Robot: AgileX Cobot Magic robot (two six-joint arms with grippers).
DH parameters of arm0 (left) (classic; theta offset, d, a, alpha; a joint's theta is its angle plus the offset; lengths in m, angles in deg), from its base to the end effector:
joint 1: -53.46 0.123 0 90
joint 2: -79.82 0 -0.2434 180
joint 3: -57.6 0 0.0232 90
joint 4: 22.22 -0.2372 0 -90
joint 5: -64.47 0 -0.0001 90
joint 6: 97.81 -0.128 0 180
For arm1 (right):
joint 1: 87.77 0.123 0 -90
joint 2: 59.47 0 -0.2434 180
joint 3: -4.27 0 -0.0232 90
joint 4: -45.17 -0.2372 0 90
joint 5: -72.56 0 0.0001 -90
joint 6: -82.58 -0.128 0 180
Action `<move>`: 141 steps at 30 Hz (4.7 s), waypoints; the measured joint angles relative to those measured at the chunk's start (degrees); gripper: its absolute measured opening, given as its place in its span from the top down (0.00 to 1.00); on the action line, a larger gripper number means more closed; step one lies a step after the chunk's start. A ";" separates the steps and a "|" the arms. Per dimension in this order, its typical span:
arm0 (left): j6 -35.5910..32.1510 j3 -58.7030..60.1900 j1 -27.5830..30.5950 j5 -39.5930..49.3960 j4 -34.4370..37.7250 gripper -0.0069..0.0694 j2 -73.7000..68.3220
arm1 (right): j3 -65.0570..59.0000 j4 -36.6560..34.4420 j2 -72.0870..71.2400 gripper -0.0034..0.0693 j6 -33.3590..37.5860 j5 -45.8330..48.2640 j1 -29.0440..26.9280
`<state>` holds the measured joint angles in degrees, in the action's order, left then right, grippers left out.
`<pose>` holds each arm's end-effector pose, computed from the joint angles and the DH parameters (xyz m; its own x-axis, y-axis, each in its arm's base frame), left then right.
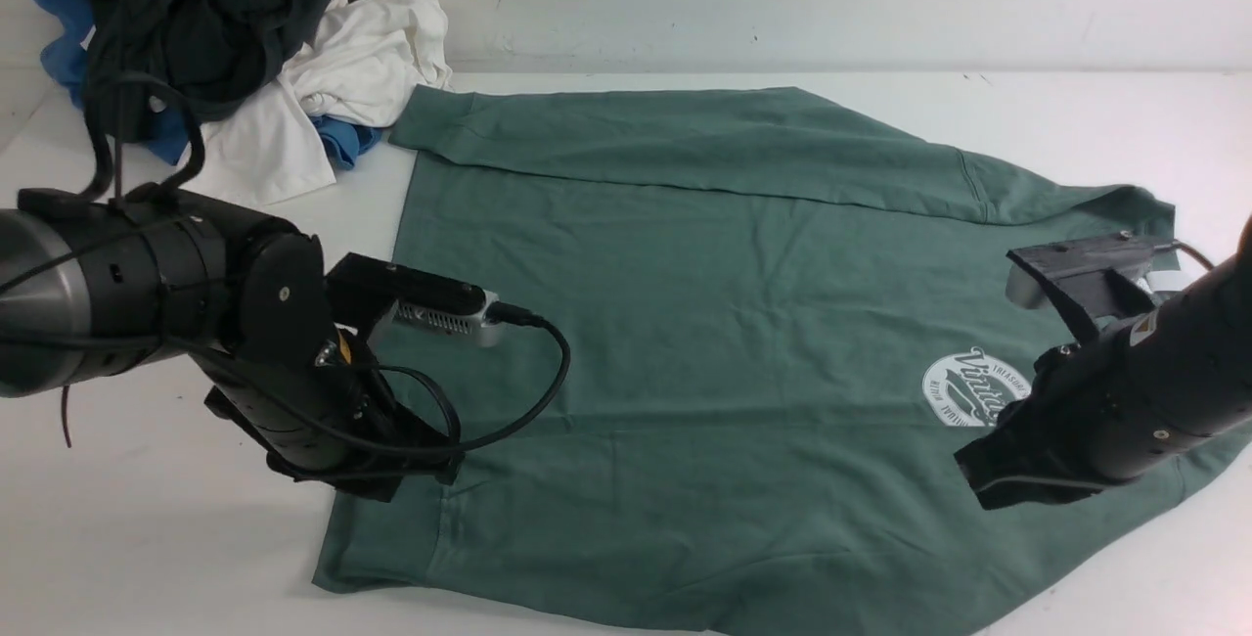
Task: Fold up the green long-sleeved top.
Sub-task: Use the left arm to clamp the cuff closest to it, then use the left arm to drag and place the cuff at the centered position on the left edge of the fabric, then use the left arm to clamp the cuff farthest from it, then use the left arm to drag and drop the cuff onto the cuff closest to the left arm
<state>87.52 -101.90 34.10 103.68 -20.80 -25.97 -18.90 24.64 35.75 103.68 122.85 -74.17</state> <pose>0.2853 -0.1024 0.1116 -0.9452 0.2134 -0.2473 0.2308 0.9721 -0.0431 0.2542 0.0970 0.1530 -0.8999 -0.3495 -0.2609 -0.4096 0.8828 0.2300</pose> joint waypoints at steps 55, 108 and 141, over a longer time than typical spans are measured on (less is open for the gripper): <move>-1.37 -41.55 5.85 3.88 -7.36 0.85 -21.08 | 0.12 -6.87 0.00 0.97 8.67 -4.92 0.00; -10.93 -93.04 15.61 4.89 11.13 0.44 -60.16 | 0.67 4.60 6.12 0.97 6.67 -4.99 8.90; -10.49 -33.66 8.19 27.40 8.94 0.89 -8.43 | 0.63 24.98 3.70 0.97 -15.45 -10.84 8.90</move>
<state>77.03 -135.56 42.29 131.07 -11.86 -34.40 -18.27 49.62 39.45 88.23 112.01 -65.27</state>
